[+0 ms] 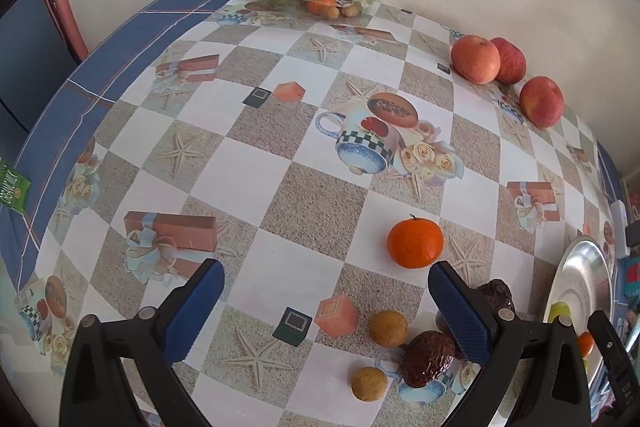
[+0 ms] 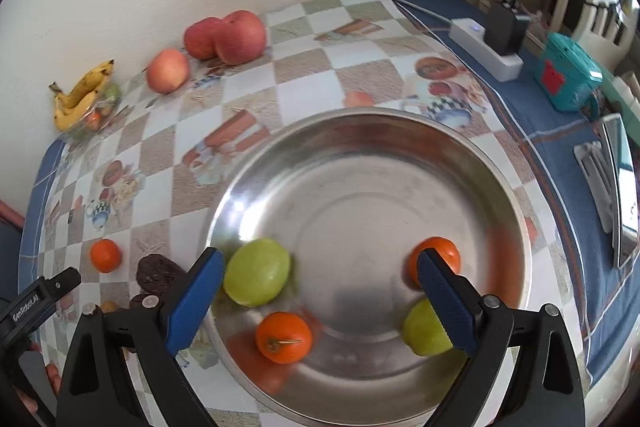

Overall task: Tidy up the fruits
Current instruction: 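Move both open tools back toward the dates and kiwis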

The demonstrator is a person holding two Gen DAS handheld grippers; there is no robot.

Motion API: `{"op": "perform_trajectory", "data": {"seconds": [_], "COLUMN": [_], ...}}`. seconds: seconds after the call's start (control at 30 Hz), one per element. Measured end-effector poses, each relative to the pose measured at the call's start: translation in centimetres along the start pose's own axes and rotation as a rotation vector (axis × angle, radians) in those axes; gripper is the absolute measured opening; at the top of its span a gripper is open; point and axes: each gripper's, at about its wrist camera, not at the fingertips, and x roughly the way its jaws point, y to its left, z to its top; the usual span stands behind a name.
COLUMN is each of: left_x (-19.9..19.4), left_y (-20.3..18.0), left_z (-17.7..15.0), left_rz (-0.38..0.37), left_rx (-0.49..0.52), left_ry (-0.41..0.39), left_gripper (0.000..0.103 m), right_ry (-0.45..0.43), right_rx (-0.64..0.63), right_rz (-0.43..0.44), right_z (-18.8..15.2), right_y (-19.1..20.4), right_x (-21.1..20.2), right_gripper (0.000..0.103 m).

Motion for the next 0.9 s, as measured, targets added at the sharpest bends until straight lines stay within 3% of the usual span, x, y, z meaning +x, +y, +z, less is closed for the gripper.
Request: {"op": "perform_trajectory", "data": {"seconds": [0.27,0.4,0.83,0.9], "left_x": [-1.0,-1.1,-1.2,-1.4], "left_y": [0.5,0.4,0.8,0.9], "left_z": [0.1,-0.1,-0.7,-0.6], "left_rz": [-0.014,-0.048,-0.107,-0.087], "left_rx": [0.005,0.015,0.004,0.015], "left_ry": [-0.069,-0.061,-0.009,-0.016], "left_gripper": [0.103,0.103,0.103,0.103], "right_ry": [-0.028,-0.002,0.069,0.077], "right_rx": [-0.093,-0.113,-0.215,-0.226], "right_rz": [0.134,0.201,0.22,0.219], "right_z": [-0.5,-1.1,-3.4,-3.7], "right_y": [4.5,6.6,10.9,11.4], "right_x": [-0.9,-0.9,-0.6,-0.5], "right_gripper": [0.097,0.097,0.096,0.085]}}
